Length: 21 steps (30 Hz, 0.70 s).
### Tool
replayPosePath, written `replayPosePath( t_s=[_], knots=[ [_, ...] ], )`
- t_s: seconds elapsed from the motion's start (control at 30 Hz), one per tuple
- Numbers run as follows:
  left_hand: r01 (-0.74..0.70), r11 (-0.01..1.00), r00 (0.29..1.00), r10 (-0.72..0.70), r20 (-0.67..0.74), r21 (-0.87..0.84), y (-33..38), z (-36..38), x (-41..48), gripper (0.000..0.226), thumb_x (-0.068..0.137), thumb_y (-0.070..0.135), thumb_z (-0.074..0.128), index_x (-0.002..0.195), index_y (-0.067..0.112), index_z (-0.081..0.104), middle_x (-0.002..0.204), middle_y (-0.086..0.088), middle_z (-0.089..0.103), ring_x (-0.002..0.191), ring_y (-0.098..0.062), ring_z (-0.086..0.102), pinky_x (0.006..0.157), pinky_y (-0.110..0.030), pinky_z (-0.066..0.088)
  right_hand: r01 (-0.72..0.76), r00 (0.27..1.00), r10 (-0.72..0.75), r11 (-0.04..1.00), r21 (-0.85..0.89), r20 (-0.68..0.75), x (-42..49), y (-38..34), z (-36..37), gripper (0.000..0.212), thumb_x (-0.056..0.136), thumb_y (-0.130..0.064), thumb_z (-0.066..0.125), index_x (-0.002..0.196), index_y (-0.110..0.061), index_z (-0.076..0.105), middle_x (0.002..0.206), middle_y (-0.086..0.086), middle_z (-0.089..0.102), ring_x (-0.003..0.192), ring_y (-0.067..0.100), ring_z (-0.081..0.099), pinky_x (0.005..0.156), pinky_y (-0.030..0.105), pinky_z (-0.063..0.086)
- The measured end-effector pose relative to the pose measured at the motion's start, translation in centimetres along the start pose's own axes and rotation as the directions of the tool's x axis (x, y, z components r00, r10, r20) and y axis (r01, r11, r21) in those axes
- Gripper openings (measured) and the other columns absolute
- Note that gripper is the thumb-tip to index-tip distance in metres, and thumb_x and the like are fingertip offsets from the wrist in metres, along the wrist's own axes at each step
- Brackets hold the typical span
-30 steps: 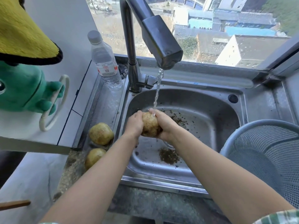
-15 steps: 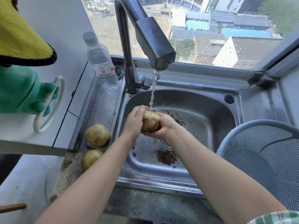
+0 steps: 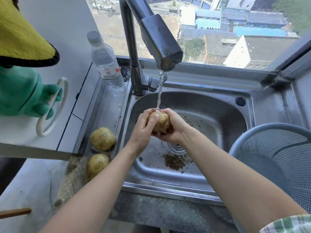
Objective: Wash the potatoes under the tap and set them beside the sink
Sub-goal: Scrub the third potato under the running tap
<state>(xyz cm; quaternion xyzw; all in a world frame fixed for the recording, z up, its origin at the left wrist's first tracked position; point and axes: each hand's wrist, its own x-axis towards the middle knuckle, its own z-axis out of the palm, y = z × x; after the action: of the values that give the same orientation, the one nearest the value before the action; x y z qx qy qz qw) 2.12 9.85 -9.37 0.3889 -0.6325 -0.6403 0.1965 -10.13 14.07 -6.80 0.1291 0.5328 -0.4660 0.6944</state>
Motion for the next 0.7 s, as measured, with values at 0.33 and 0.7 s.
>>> replayPosePath(
  t_s=[0.33,0.7],
  knots=[
    [0.010,0.995,1.000,-0.010,-0.008,-0.095,0.3,0.1,0.0,0.029,0.094,0.038,0.056,0.116,0.020,0.062,0.121,-0.010,0.060,0.108,-0.020,0.061,0.089,-0.032,0.055,-0.034,0.999,0.033,0.999,0.038,0.026,0.1,0.2,0.0,0.031,0.086,-0.034,0.048,0.088,-0.006,0.062,0.069,0.012,0.065,0.048,0.022,0.061,0.035,0.017,0.035],
    [0.089,0.987,0.994,-0.096,-0.048,-0.130,0.2,0.8,-0.2,0.019,0.101,0.027,0.050,0.112,0.016,0.061,0.110,-0.005,0.061,0.097,-0.015,0.060,0.072,-0.020,0.052,0.000,1.000,-0.001,0.998,-0.070,-0.016,0.0,1.1,-0.3,0.030,0.085,-0.034,0.048,0.087,-0.007,0.062,0.064,0.012,0.066,0.050,0.023,0.061,0.034,0.017,0.033]
  ],
)
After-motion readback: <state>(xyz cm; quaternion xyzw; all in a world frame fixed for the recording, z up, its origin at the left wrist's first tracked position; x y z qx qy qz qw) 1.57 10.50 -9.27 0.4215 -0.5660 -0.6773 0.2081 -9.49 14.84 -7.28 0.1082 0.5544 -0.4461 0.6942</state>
